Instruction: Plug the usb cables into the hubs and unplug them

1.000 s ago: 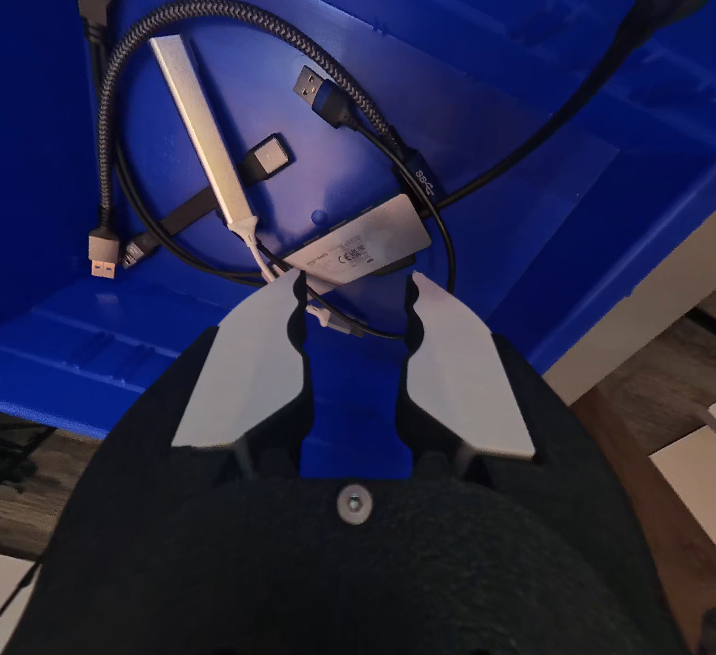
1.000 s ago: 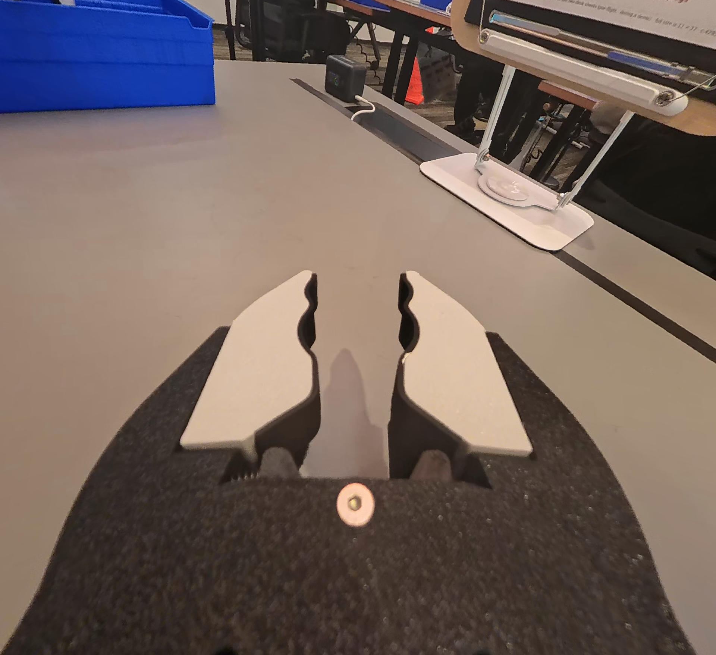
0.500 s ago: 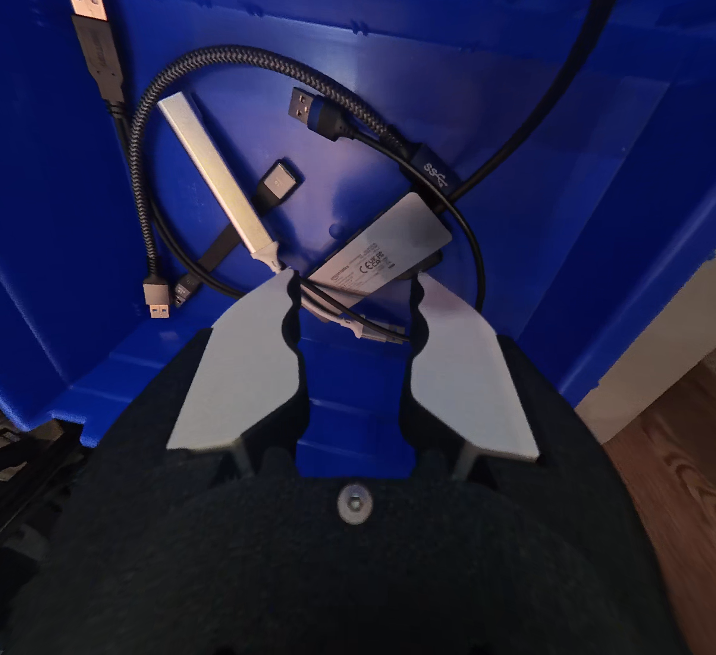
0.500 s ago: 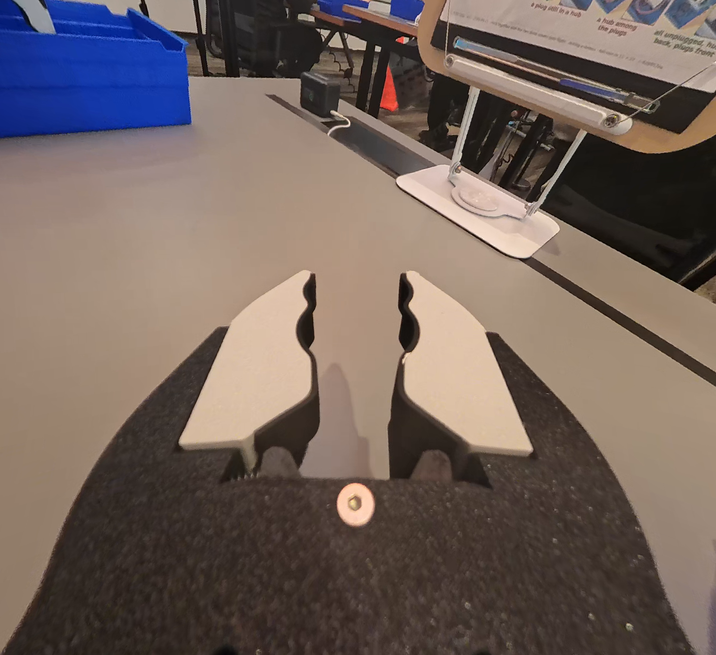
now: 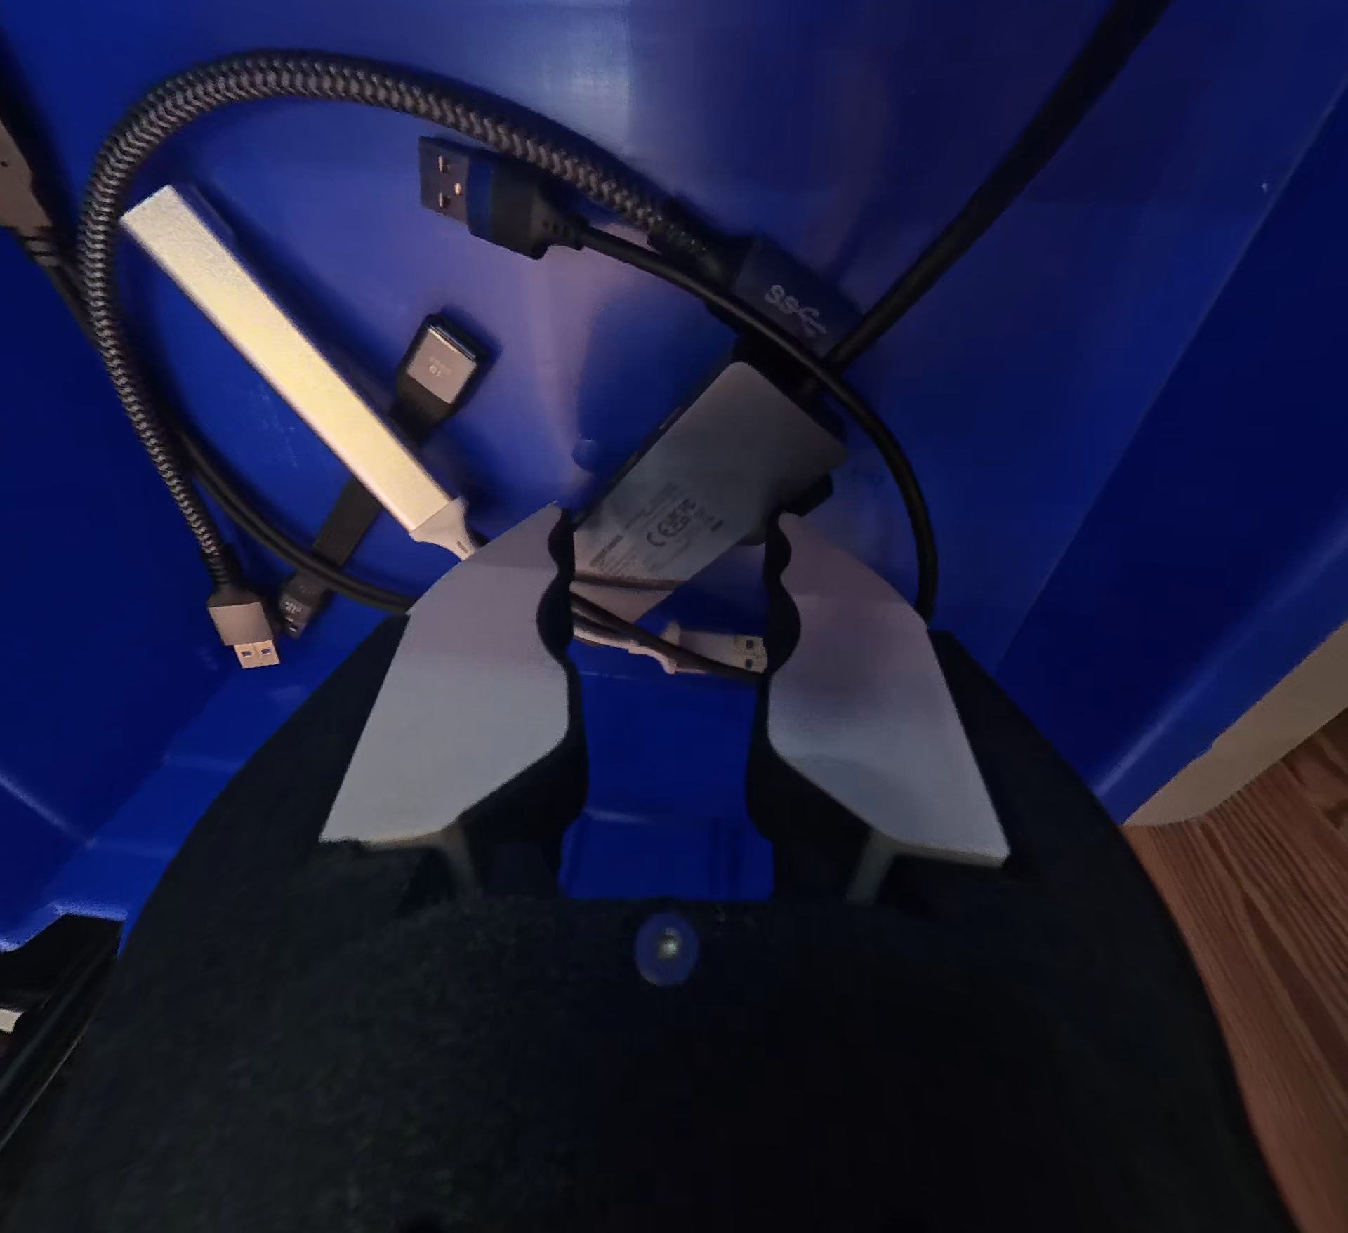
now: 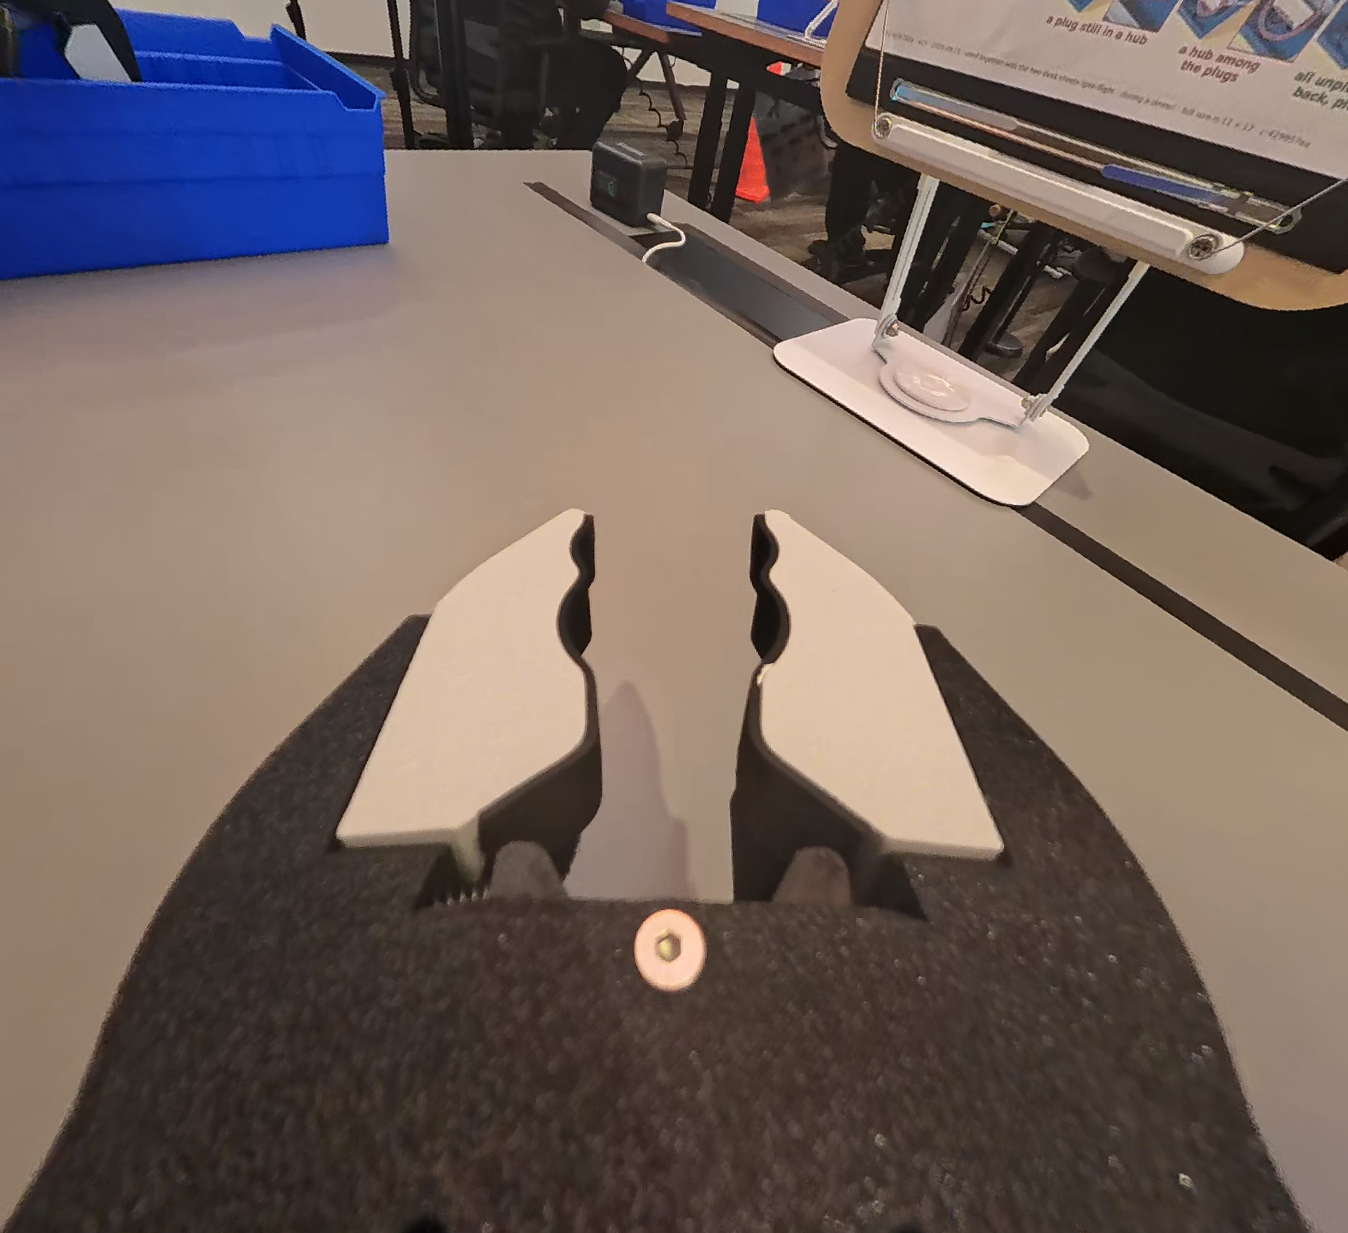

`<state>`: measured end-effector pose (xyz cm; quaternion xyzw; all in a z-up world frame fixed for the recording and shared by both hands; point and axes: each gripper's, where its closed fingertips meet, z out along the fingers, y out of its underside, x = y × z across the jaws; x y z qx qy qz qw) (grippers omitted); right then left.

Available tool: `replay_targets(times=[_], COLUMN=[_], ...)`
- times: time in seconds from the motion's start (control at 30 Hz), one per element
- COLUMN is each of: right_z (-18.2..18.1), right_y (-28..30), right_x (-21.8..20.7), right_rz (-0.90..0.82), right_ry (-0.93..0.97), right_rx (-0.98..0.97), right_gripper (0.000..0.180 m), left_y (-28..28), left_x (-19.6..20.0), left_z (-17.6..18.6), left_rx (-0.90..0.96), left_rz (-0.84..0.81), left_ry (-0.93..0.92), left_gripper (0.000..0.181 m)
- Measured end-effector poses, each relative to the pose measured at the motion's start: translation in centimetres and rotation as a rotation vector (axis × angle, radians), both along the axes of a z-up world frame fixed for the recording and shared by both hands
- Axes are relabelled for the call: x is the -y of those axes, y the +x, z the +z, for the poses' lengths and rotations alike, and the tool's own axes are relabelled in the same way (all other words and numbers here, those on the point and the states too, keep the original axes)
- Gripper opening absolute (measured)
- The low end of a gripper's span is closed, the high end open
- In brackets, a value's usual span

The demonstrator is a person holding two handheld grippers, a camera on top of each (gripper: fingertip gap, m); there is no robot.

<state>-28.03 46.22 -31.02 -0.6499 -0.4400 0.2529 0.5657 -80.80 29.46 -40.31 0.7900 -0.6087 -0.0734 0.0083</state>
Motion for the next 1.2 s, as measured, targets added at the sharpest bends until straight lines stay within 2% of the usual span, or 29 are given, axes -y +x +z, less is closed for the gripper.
replay_targets(times=[0.33, 0.67, 0.9, 1.2], right_z=[-0.3, 0.1, 0.3, 1.1], right_y=[0.5, 0.9, 1.0, 1.5], right_x=[0.2, 0.4, 0.4, 0.6], right_rz=[0.016, 0.035, 0.036, 0.031], right_ry=[-0.013, -0.009, -0.005, -0.002], right_rx=[-0.051, -0.084, -0.099, -0.127], right_gripper=[0.041, 0.042, 0.043, 0.042], left_y=[0.0, 0.3, 0.3, 0.7], left_x=[0.3, 1.0, 1.8, 1.3], left_z=[0.9, -0.6, -0.8, 0.7], left_rx=[-0.063, 0.02, 0.073, 0.192], left_rz=[0.004, 0.053, 0.157, 0.439], left_ry=[-0.071, -0.125, -0.185, -0.075], left_gripper=[0.043, 0.052, 0.038, 0.035])
